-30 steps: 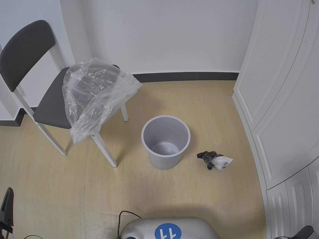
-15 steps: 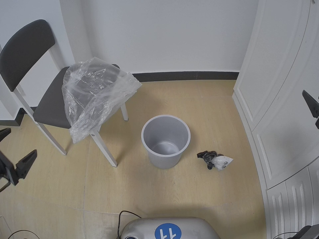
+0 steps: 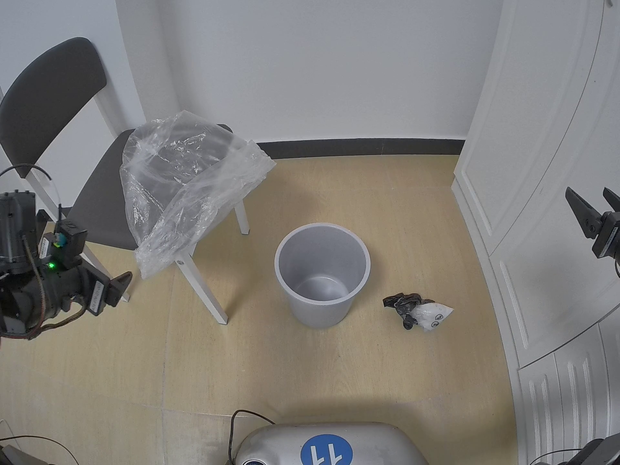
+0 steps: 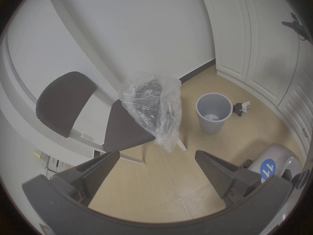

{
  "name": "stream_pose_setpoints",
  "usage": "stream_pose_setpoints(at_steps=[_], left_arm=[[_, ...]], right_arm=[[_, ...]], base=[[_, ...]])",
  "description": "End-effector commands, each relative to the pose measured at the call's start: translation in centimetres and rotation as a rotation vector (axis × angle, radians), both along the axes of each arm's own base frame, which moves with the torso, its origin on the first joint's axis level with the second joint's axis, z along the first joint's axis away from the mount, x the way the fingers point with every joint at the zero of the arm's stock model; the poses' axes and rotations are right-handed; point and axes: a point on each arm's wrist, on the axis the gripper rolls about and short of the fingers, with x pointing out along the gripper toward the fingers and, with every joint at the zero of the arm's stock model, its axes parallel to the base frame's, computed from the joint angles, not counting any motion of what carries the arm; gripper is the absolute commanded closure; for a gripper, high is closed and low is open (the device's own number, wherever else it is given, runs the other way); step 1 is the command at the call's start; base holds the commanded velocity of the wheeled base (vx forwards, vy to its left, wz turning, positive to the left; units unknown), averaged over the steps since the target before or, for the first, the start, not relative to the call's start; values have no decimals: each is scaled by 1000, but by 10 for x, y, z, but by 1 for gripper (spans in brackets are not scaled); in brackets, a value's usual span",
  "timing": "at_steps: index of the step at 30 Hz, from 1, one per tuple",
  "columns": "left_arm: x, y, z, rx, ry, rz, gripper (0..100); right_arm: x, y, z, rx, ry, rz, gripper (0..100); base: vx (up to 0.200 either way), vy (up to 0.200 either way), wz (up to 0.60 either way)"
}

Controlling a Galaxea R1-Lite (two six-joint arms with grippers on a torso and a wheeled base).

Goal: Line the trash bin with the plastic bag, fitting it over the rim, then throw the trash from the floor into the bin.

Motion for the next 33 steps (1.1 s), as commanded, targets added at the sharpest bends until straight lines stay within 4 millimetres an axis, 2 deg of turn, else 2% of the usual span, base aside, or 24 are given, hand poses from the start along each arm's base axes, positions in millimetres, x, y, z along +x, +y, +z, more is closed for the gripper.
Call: stream_pose_setpoints(at_steps=[1,2,6,14,21,27,33], left_arm=[[47,-11,-36,36,97,13,0],[60,-13,-45,47,103,32,0],[77,-19,-57,84,102,36,0],[93,-37,-55,152,26,-33,0],[120,-70,-65,180,-12,-49,0],[140,-84,-70,224,-69,-84,0],[148,-96,-74,293,-89,-46,0]], right_arm=[[-3,2,-1,-27,-3,14,0],[-2,2,-3,-31,2,12,0],[-1,3,-5,-33,15,12,0],[-1,3,-5,-33,17,15,0],[0,3,-7,-41,26,16,0],[-1,2,-7,-42,21,14,0],[-2,2,-9,-43,29,14,0]], base=[[0,0,0],[0,0,0],[0,0,0],[0,0,0],[0,0,0],[0,0,0],[0,0,0]])
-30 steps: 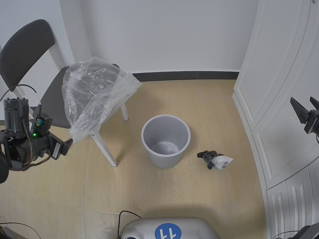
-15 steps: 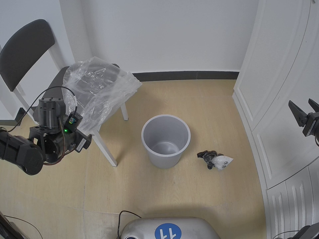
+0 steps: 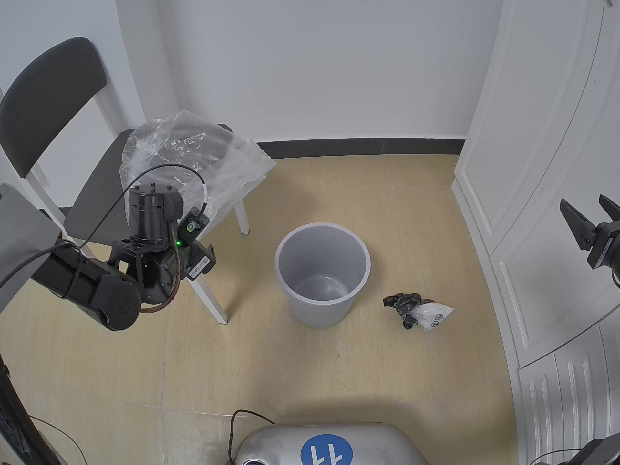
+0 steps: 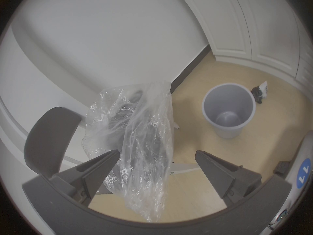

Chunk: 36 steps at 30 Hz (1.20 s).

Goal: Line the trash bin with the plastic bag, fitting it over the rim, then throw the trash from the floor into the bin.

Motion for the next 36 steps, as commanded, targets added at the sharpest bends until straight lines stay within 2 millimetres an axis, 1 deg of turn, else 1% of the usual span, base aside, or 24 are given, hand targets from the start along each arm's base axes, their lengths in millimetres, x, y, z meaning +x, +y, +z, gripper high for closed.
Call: stream_pose_setpoints(at_steps=[1,6,10,12,17,24,27,31,33,34,36], left_arm=[[9,-11,-10,46,9,17,0],[19,-19,-7,97,-16,44,0],[25,-25,-11,138,-16,49,0],[30,-27,-15,166,-9,61,0],[41,-27,-22,236,0,95,0],[49,-27,-24,277,-3,127,0],[58,-21,-24,316,-7,165,0],[71,-12,-20,336,-60,223,0],[74,-6,-16,358,-86,240,0],[74,-6,-16,358,-86,240,0],[76,2,-10,378,-136,262,0]], right_arm=[[-2,0,-1,-1,-1,3,0],[-4,0,-2,-7,0,10,0],[-6,-1,-4,-43,0,9,0],[-6,-1,-5,-45,2,8,0],[-7,-2,-5,-45,0,11,0],[-5,-1,-6,-47,9,13,0],[-4,-1,-6,-47,12,12,0],[-4,-2,-6,-47,12,12,0],[-4,-1,-7,-47,15,12,0],[-4,-1,-7,-47,15,12,0],[-3,-1,-7,-46,18,12,0]], base=[[0,0,0],[0,0,0],[0,0,0],[0,0,0],[0,0,0],[0,0,0],[0,0,0],[0,0,0],[0,0,0],[0,0,0],[0,0,0]])
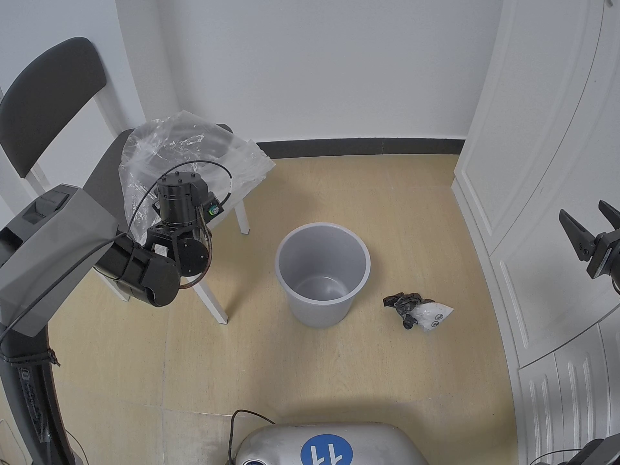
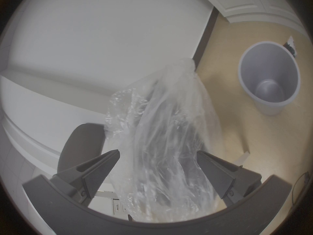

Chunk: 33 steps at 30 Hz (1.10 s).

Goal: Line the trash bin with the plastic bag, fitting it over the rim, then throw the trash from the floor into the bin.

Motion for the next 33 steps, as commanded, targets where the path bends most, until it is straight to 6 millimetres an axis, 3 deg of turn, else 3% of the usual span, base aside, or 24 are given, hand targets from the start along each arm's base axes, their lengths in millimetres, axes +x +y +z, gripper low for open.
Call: stream_pose_setpoints(at_steps=[1,5,10,16,23,26,33], left_arm=[[5,11,2,23,-35,27,0],[-4,28,26,12,-175,62,0],[-46,54,45,9,-171,94,0],[-92,87,53,6,-150,148,0],[-107,128,55,-1,-150,251,0],[-106,132,55,-20,-159,241,0],[-110,115,34,-47,-98,179,0]], right_arm=[[1,0,-1,0,5,1,0],[0,0,-1,0,3,1,0],[-1,0,1,1,-6,1,0],[-3,0,1,0,-12,2,0],[-5,-1,3,2,-23,2,0],[-7,-1,4,2,-27,2,0],[-7,-1,4,3,-30,2,0]], base=[[0,0,0],[0,0,0],[0,0,0],[0,0,0],[0,0,0],[0,0,0],[0,0,0]])
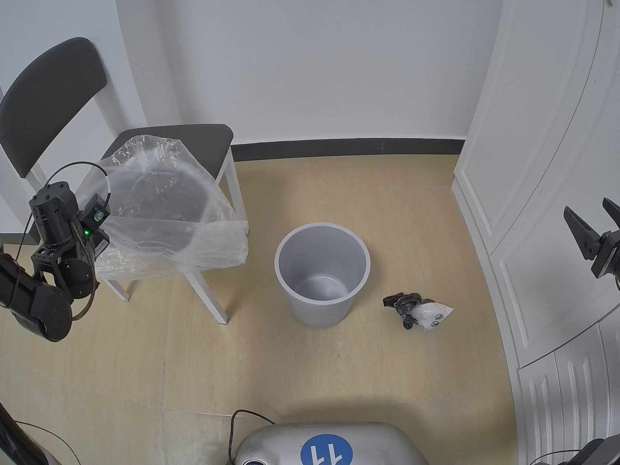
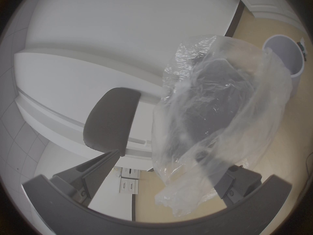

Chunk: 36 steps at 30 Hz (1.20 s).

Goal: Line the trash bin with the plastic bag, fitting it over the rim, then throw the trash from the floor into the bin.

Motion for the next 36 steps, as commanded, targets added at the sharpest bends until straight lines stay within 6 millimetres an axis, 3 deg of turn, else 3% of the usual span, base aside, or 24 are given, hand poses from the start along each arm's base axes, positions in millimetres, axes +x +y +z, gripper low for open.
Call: stream_pose_setpoints(at_steps=[1,9,27,36], left_arm=[[-4,-10,-13,-10,42,-36,0],[-3,-22,-42,-38,131,-124,0],[-7,-22,-70,-61,231,-195,0],[3,-15,-80,-90,242,-206,0]], right_arm=[[-2,0,1,1,-7,1,0],[-3,-1,2,2,-14,4,0],[-2,-1,2,1,-13,1,0],[-3,-1,2,2,-14,1,0]], base=[[0,0,0],[0,0,0],[0,0,0],[0,0,0]])
